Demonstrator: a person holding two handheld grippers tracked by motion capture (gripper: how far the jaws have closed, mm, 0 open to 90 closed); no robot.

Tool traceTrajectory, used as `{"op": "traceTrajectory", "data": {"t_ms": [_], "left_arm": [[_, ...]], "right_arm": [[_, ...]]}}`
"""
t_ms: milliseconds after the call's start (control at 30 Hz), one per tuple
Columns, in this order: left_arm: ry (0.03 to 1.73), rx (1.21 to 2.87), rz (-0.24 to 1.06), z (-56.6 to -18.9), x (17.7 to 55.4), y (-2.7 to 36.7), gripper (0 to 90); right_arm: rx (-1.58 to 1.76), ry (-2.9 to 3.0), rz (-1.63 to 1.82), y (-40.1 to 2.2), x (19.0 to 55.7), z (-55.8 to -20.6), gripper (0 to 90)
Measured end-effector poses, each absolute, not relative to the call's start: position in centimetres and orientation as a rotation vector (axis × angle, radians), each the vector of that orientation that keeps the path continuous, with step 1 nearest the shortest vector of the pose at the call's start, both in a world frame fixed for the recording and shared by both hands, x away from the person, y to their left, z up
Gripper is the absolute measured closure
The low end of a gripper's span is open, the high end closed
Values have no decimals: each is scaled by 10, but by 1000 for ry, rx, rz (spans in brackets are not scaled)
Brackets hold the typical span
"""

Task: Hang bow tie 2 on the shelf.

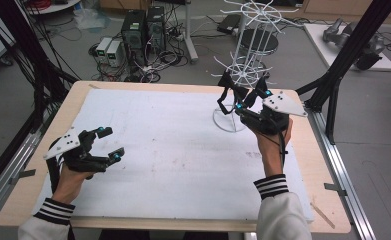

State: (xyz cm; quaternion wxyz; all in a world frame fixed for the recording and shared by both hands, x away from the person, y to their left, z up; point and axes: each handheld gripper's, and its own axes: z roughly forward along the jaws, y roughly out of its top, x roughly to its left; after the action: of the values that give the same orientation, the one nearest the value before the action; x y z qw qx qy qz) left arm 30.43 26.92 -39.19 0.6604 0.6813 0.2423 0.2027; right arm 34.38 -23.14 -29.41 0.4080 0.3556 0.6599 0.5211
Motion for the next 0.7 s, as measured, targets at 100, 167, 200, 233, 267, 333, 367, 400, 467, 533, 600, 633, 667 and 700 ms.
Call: {"op": "traceTrajectory", "data": {"t_ms": [100, 167, 200, 233, 267, 333, 367, 400, 467, 533, 600, 633, 667, 700], "left_arm": [[545, 1535, 483, -391, 303, 273, 125], [550, 1530, 496, -391, 301, 275, 125], [551, 1532, 502, -392, 300, 276, 125], [553, 1532, 509, -392, 299, 277, 125], [556, 1530, 516, -393, 298, 277, 125], [561, 1525, 530, -394, 296, 278, 125], [563, 1522, 539, -394, 295, 278, 125], [566, 1518, 548, -395, 294, 279, 126], [568, 1515, 572, -397, 292, 280, 125], [577, 1500, 582, -399, 290, 281, 125], [581, 1496, 598, -402, 288, 283, 125], [581, 1486, 608, -404, 287, 284, 125], [585, 1478, 608, -406, 285, 285, 126], [584, 1475, 619, -407, 284, 285, 125]], "right_arm": [[879, 1648, 1341, -233, 338, -291, 248], [871, 1627, 1367, -234, 333, -290, 207], [867, 1621, 1369, -234, 330, -290, 185], [863, 1613, 1370, -235, 328, -291, 157], [865, 1606, 1381, -235, 326, -292, 131], [870, 1619, 1398, -237, 322, -295, 117], [859, 1629, 1405, -239, 319, -297, 113], [863, 1643, 1407, -239, 317, -299, 112], [856, 1646, 1414, -242, 311, -303, 112], [851, 1639, 1431, -245, 304, -308, 112], [856, 1636, 1445, -247, 298, -313, 112], [855, 1633, 1449, -249, 294, -316, 111], [859, 1628, 1452, -251, 290, -321, 112], [863, 1626, 1457, -253, 287, -326, 112]]}}
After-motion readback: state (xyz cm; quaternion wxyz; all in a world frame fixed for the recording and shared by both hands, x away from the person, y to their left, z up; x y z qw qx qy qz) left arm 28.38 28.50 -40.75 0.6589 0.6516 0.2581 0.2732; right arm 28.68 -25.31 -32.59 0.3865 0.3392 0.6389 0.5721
